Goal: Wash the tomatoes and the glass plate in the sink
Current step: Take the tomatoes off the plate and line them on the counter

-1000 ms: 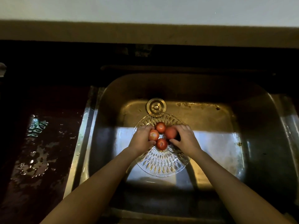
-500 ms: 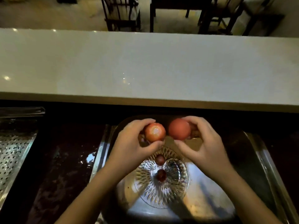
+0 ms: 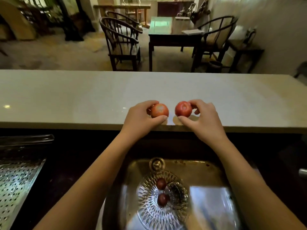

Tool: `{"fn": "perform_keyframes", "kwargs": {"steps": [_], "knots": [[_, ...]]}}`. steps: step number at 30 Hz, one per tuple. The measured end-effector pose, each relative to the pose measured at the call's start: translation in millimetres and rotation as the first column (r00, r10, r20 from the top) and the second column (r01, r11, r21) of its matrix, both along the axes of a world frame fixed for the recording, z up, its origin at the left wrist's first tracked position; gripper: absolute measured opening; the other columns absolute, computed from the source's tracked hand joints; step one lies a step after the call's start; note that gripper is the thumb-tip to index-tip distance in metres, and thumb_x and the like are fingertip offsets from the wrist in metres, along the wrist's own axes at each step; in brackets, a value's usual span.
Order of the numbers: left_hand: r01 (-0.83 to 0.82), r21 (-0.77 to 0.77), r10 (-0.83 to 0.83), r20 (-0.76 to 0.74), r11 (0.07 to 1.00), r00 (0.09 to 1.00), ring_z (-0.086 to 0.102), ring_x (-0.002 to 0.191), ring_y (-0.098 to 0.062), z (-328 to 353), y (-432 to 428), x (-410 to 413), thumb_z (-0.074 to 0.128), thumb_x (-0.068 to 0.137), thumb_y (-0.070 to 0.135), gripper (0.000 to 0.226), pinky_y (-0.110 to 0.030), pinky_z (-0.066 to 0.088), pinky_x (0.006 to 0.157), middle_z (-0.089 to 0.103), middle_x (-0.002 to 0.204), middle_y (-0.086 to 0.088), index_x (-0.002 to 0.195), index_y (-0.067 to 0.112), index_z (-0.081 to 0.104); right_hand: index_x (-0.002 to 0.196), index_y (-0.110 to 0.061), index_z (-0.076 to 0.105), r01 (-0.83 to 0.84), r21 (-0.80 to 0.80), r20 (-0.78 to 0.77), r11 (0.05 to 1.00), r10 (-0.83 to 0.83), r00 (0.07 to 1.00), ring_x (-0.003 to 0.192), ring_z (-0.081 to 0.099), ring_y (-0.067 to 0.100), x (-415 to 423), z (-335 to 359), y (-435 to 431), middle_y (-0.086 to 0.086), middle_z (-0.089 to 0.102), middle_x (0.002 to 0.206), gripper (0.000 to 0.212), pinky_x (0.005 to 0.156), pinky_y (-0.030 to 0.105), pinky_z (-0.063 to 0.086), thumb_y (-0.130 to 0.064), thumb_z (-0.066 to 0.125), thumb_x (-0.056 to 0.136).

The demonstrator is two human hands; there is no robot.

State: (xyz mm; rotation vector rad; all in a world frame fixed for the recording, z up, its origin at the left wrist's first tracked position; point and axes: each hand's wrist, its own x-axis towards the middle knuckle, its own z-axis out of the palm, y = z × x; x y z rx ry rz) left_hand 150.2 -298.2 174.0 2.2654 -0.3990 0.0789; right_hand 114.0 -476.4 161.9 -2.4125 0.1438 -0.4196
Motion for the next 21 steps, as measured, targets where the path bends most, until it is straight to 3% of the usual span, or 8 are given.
{"fn": "perform_keyframes", "kwargs": {"steps": [3, 8, 16, 18, 21], "knots": [[0.001, -0.005, -0.001, -0.014, 1.000, 1.000, 0.050, 0.094, -0.006, -7, -1, 2, 0.072, 0.078, 0.034, 0.055, -0.006, 0.034, 0.070, 0.058, 0.127, -0.001, 0.128, 0.021, 0.054, 0.119, -0.021, 0.054, 0.004, -0.008, -0.008, 1.000, -0.004, 1.000, 0.110, 0.047, 0.019, 0, -6, 0, -0.010, 0.044, 0.102, 0.051, 0.095, 0.038, 0.045, -0.037, 0.073, 0.075], [-0.005, -0.007, 0.006, 0.029, 1.000, 1.000, 0.046, 0.099, -0.003, -14, -6, 0, 0.069, 0.080, 0.034, 0.059, -0.004, 0.032, 0.072, 0.056, 0.131, -0.002, 0.133, 0.018, 0.049, 0.118, -0.016, 0.055, 0.012, -0.032, 0.004, 0.999, -0.012, 1.000, 0.112, 0.043, 0.022, -1, -14, -6, -0.003, 0.054, 0.105, 0.050, 0.095, 0.041, 0.041, -0.041, 0.070, 0.077], [-0.095, 0.064, 0.087, 0.116, 0.993, 0.989, 0.048, 0.120, -0.019, -9, -14, -11, 0.069, 0.080, 0.036, 0.069, -0.026, 0.037, 0.096, 0.053, 0.134, -0.006, 0.139, 0.016, 0.040, 0.129, -0.018, 0.048, 0.001, -0.052, -0.005, 0.999, -0.001, 1.000, 0.118, 0.039, 0.022, -3, -17, -9, 0.004, 0.057, 0.121, 0.057, 0.096, 0.039, 0.040, -0.041, 0.067, 0.080], [-0.138, 0.005, 0.134, 0.203, 0.990, 0.970, 0.049, 0.113, -0.016, -11, -9, -21, 0.068, 0.081, 0.037, 0.066, -0.027, 0.041, 0.090, 0.052, 0.131, -0.004, 0.138, 0.018, 0.041, 0.131, -0.018, 0.045, -0.001, -0.048, 0.041, 0.999, 0.003, 0.999, 0.115, 0.039, 0.020, -12, -16, -14, 0.002, 0.057, 0.119, 0.058, 0.093, 0.035, 0.040, -0.038, 0.067, 0.081], [-0.156, -0.257, 0.243, 0.354, 0.954, 0.903, 0.051, 0.094, -0.008, -38, 10, -53, 0.067, 0.082, 0.029, 0.048, -0.017, 0.044, 0.076, 0.051, 0.112, 0.004, 0.125, 0.024, 0.048, 0.125, -0.018, 0.049, -0.014, -0.001, 0.225, 1.000, 0.014, 0.974, 0.102, 0.039, 0.012, -44, -27, -19, -0.004, 0.055, 0.107, 0.049, 0.084, 0.023, 0.035, -0.033, 0.067, 0.082]]}}
